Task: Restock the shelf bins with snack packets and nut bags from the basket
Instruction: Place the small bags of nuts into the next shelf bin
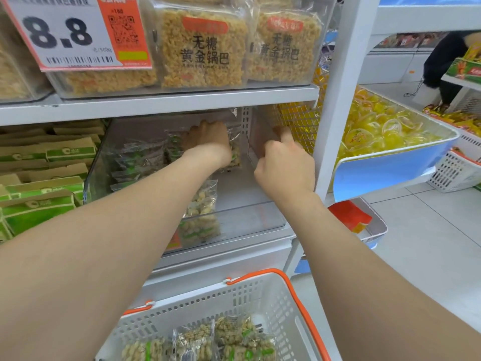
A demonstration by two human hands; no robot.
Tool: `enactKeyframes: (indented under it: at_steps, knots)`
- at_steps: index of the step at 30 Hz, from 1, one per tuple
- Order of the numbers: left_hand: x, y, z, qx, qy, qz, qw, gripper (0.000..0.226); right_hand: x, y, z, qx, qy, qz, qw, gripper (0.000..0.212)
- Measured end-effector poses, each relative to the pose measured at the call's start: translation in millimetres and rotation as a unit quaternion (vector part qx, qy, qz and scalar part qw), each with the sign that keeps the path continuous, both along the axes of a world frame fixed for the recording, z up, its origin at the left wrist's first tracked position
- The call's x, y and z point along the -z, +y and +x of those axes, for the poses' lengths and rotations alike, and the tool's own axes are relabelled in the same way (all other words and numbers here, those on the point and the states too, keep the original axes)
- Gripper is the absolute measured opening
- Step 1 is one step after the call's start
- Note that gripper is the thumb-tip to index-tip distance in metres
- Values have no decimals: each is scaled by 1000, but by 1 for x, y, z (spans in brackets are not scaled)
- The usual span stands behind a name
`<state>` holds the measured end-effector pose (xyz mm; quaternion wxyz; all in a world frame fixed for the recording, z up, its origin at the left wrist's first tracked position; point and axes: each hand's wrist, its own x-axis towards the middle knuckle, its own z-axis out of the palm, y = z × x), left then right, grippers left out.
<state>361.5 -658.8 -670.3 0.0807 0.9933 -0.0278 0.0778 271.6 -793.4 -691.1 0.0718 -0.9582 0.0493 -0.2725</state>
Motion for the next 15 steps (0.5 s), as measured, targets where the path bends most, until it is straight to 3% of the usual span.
enactKeyframes:
  at_steps: [5, 11, 15]
  knots:
    - [-6, 13, -32, 49, -22, -39, 998, 25, 4, 4, -8, 12, -25, -65, 997, 16]
    - [-5, 39, -104, 145, -212, -74, 964, 22, 0, 15, -42, -88, -83, -48, 992, 16]
    - [7, 60, -162, 222, -332, -77, 914, 14, 1, 33, -76, -206, -36, -34, 977, 28]
